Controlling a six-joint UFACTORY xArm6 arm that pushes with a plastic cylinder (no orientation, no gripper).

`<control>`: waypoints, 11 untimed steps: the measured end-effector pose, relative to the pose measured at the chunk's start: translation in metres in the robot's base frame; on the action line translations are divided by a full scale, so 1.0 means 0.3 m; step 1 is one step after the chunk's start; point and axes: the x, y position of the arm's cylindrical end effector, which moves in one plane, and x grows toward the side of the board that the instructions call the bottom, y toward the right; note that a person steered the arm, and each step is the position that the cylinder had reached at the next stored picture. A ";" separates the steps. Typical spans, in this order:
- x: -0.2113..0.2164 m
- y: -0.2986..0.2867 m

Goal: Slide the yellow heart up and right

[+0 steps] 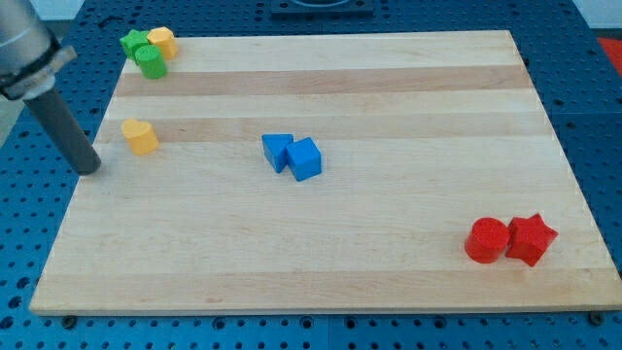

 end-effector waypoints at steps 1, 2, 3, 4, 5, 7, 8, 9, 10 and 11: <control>-0.061 -0.004; -0.069 0.082; -0.069 0.185; -0.094 0.279; -0.156 0.347; -0.115 0.354; -0.177 0.384; -0.298 0.395; -0.419 0.398; -0.474 0.398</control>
